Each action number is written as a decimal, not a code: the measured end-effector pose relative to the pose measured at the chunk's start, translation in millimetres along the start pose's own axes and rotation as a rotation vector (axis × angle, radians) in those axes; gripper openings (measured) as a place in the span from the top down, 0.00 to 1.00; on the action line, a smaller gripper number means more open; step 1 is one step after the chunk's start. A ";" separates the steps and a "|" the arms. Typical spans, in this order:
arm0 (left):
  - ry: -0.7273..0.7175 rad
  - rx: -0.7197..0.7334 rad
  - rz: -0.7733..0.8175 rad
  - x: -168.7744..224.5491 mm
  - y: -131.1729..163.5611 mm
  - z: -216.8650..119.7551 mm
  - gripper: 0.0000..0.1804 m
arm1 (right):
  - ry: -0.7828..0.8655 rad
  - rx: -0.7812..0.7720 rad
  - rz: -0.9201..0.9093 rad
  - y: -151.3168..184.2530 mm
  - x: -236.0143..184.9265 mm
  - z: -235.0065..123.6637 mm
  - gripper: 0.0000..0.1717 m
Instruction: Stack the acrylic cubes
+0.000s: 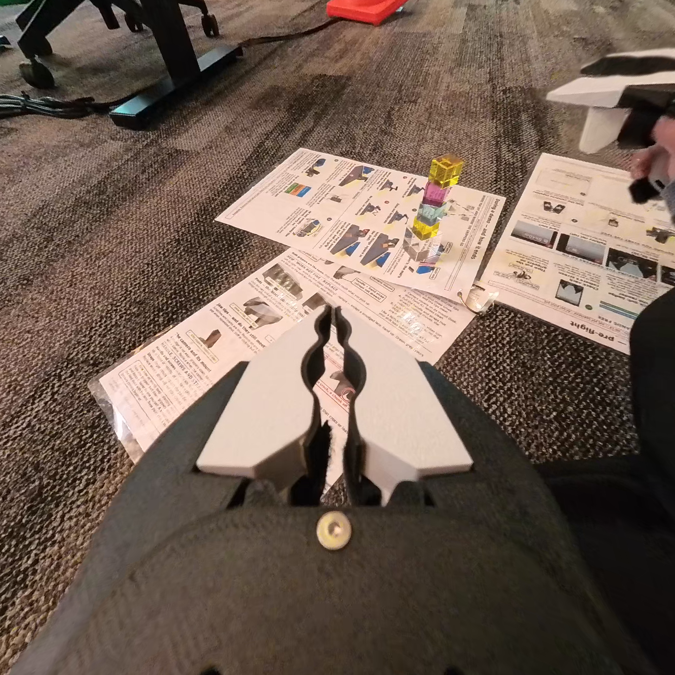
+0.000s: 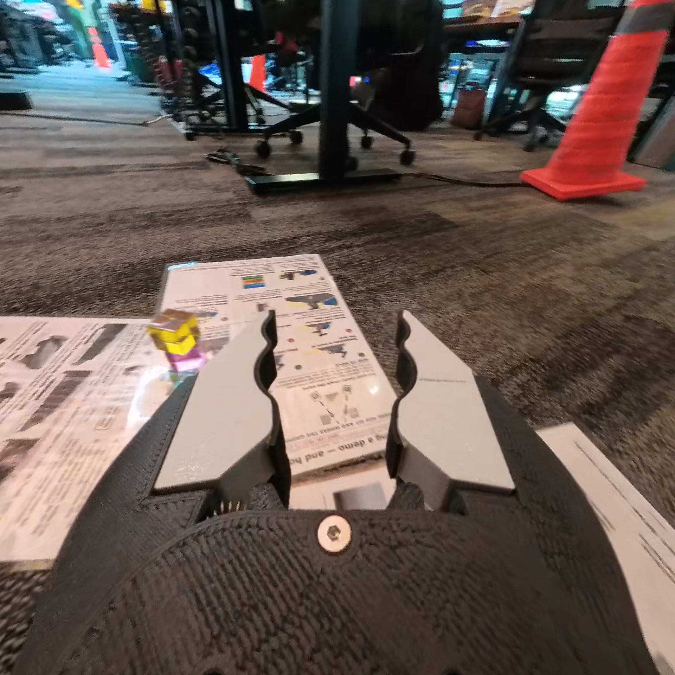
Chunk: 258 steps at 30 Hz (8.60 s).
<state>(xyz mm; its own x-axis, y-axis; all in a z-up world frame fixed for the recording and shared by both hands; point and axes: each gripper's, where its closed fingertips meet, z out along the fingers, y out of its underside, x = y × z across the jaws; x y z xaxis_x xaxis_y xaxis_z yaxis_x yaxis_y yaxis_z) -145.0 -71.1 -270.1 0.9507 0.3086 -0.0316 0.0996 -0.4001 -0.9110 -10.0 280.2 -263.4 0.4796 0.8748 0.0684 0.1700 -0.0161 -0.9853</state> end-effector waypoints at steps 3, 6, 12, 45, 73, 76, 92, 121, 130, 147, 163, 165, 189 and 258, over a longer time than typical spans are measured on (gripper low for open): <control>-0.004 0.007 -0.005 -0.4 -2.1 -1.4 0.99 | 0.124 0.000 0.049 10.7 33.0 -17.0 0.62; 0.007 0.015 -0.034 -0.3 -4.5 -4.0 0.95 | 0.244 -0.015 0.102 24.4 63.3 -39.9 0.61; 0.070 0.041 -0.160 0.3 -10.8 -6.8 0.78 | 0.428 -0.007 0.263 42.3 119.0 -92.2 0.62; 0.183 0.395 0.083 15.9 -129.8 489.6 0.44 | 0.693 -0.242 0.339 156.3 476.4 53.5 0.58; 0.284 0.096 -0.138 -15.8 -96.2 490.8 0.38 | 0.231 -0.443 0.031 63.6 251.0 -10.1 0.85; 0.236 0.227 -0.110 -54.0 -139.0 399.2 0.40 | 0.099 -0.416 -0.006 20.6 160.1 -63.9 0.85; -0.205 -0.112 -0.158 -69.8 23.9 -10.4 0.43 | -0.198 -0.251 0.070 -45.5 -131.7 -9.6 0.85; -0.129 -0.055 -0.023 -43.6 21.0 9.8 0.45 | -0.250 -0.427 -0.073 25.7 -129.4 53.2 0.85; -0.136 -0.071 -0.051 -47.1 24.7 11.4 0.45 | -0.240 -0.437 -0.077 22.0 -132.8 39.6 0.60; -0.158 -0.067 -0.066 -50.6 26.0 13.5 0.50 | -0.189 -0.692 0.296 126.0 -116.3 59.4 1.00; -0.158 -0.076 -0.063 -50.3 27.3 14.8 0.50 | -0.304 -0.670 0.154 122.5 -140.6 65.4 1.00; -0.159 -0.075 -0.063 -50.4 27.2 14.6 0.50 | -0.301 -0.667 0.142 121.3 -139.7 64.1 1.00; -0.156 -0.060 -0.093 -52.4 25.7 12.7 0.51 | -0.347 -0.599 -0.068 106.1 -147.5 50.2 1.00; -0.106 -0.078 -0.105 -47.8 32.3 18.2 0.54 | -0.659 -0.913 -0.768 113.2 -165.6 82.2 0.85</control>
<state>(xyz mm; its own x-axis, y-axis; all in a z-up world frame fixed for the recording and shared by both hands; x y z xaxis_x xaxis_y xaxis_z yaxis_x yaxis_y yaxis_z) -192.6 -83.1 -305.5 0.8978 0.4402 0.0147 0.2230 -0.4253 -0.8771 -141.0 173.3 -399.2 -0.4455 0.8710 0.2069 0.8326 0.4881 -0.2620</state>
